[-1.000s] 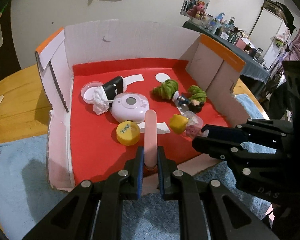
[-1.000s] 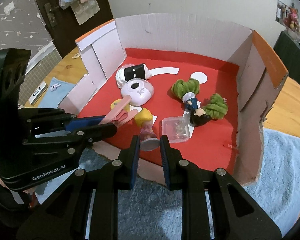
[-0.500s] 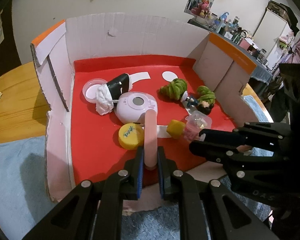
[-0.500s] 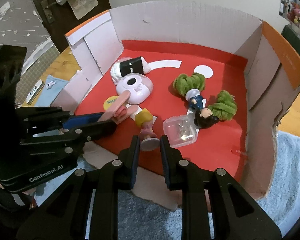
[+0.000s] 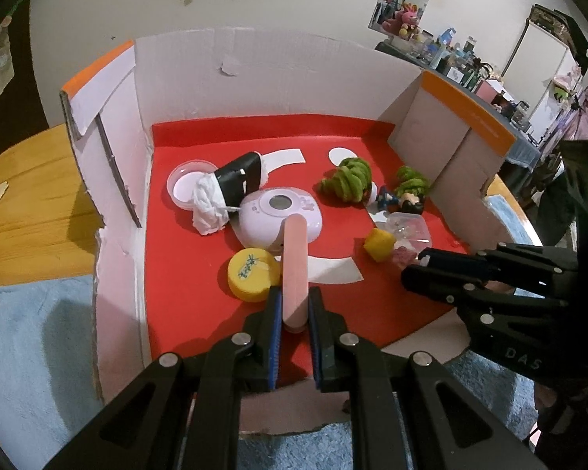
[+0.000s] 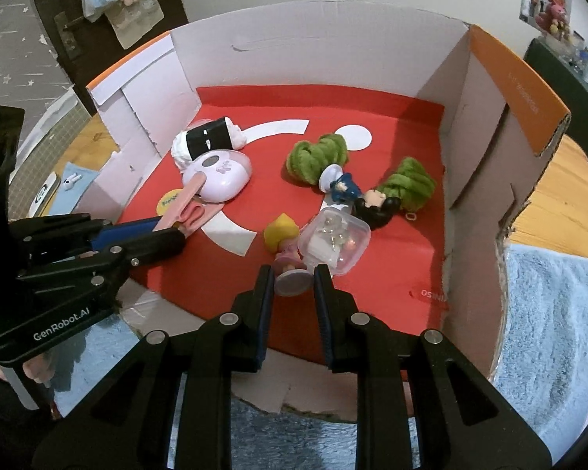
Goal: Organize objects
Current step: 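Release the figure from the right tool while the left tool releases the pink clip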
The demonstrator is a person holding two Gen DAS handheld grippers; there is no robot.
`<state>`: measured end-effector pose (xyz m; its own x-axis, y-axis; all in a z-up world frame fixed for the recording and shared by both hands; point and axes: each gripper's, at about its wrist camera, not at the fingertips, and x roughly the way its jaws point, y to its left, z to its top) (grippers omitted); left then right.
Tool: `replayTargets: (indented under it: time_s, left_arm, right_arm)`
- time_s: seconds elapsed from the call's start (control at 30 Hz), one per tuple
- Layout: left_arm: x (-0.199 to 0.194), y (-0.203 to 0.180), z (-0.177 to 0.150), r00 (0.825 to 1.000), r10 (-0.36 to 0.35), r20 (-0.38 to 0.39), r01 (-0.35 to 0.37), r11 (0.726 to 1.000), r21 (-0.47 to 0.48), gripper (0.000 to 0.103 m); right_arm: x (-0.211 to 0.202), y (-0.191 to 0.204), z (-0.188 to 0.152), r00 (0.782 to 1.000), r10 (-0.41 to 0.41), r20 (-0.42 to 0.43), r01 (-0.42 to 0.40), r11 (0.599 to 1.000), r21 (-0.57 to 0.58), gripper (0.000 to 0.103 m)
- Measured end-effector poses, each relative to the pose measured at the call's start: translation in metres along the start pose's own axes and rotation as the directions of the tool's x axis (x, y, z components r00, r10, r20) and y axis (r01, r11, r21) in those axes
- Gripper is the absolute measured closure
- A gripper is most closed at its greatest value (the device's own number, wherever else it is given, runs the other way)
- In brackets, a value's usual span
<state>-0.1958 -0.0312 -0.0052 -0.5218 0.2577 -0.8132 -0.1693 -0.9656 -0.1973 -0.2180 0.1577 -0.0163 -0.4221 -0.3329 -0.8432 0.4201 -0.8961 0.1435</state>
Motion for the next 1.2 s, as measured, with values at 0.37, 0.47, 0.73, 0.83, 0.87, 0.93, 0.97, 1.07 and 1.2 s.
replayTargets:
  time_s: [0.37,0.47,0.73,0.83,0.87,0.93,0.97,1.07,1.2]
  left_arm:
    - [0.0047,0.0006,0.0011,1.000,0.004,0.005,-0.004,1.000,-0.009,0.090]
    - [0.0049,0.0006,0.0010,1.000,0.004,0.005,-0.004,1.000,-0.009,0.090]
    - [0.0055,0.0010,0.0015,1.000,0.010,0.007,-0.010,1.000,-0.010,0.090]
    - [0.0053,0.0015,0.0013,1.000,0.011,0.009,-0.011,1.000,-0.010,0.090]
    - [0.0053,0.0016,0.0013,1.000,0.011,0.009,-0.011,1.000,-0.010,0.090]
    - [0.0054,0.0016,0.0014,1.000,0.014,0.010,-0.014,1.000,-0.009,0.090]
    - [0.0062,0.0011,0.0018,1.000,0.015,0.011,-0.015,1.000,-0.008,0.090]
    - [0.0059,0.0015,0.0025,1.000,0.019,0.015,-0.019,1.000,-0.006,0.090]
    - [0.0037,0.0022,0.0036,0.999,0.029,0.026,-0.029,1.000,-0.005,0.090]
  right_arm:
    - [-0.0006,-0.0008,0.0003,1.000,-0.004,0.005,0.004,1.000,0.009,0.083]
    - [-0.0009,-0.0012,0.0004,1.000,-0.004,0.005,0.004,1.000,0.008,0.083]
    - [0.0015,-0.0001,0.0013,1.000,0.003,0.005,-0.003,1.000,0.018,0.083]
    - [0.0019,0.0001,0.0015,1.000,0.003,0.006,-0.003,1.000,0.017,0.083]
    - [0.0019,0.0001,0.0015,1.000,0.004,0.006,-0.004,1.000,0.018,0.083]
    - [0.0019,0.0001,0.0015,1.000,0.004,0.006,-0.004,1.000,0.018,0.083]
    - [0.0019,0.0002,0.0015,1.000,0.004,0.006,-0.004,1.000,0.018,0.083]
    - [0.0011,-0.0001,0.0009,1.000,0.006,0.008,-0.006,1.000,0.019,0.083]
    - [-0.0003,0.0000,0.0007,1.000,0.005,0.011,-0.005,1.000,0.017,0.083]
